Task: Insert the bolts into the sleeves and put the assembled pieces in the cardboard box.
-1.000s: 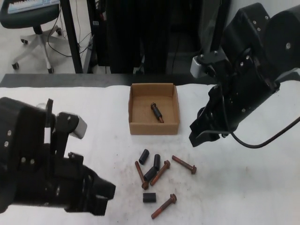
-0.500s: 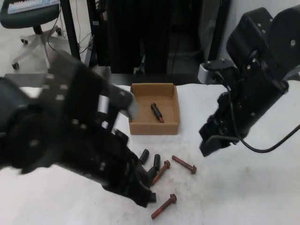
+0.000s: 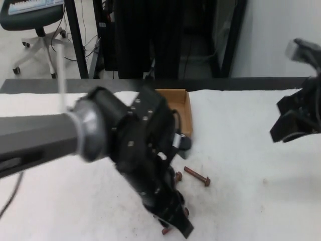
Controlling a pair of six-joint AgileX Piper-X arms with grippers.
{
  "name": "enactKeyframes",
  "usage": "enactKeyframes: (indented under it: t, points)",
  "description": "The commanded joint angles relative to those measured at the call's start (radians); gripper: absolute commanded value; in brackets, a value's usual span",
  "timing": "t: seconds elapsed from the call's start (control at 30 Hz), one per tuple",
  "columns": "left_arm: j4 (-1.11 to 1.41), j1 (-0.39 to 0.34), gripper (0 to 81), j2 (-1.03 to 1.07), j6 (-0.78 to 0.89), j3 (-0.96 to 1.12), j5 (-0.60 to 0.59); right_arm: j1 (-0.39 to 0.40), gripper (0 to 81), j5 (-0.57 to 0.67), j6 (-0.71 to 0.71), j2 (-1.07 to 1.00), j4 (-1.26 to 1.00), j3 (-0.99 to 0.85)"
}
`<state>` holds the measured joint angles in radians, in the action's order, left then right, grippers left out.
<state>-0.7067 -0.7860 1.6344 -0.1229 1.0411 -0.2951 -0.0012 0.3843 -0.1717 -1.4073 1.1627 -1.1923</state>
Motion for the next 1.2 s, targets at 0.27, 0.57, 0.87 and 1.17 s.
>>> enactKeyframes:
  t: [0.27,0.57,0.87,1.17]
  points:
    - [-0.171,-0.027,37.5,0.206,-0.225,0.246,0.21,-0.021,30.9,0.083,-0.005,0.034,0.004,0.002]
    - [-0.147,-0.035,37.5,0.208,-0.259,0.257,0.253,-0.021,30.9,0.094,-0.005,0.034,0.004,0.002]
    - [-0.152,-0.074,37.5,0.208,-0.242,0.255,0.253,-0.021,30.9,0.094,0.0,0.034,0.004,0.002]
    - [-0.206,-0.075,37.5,0.249,-0.153,0.254,0.253,-0.021,30.9,0.117,0.0,0.034,0.004,0.002]
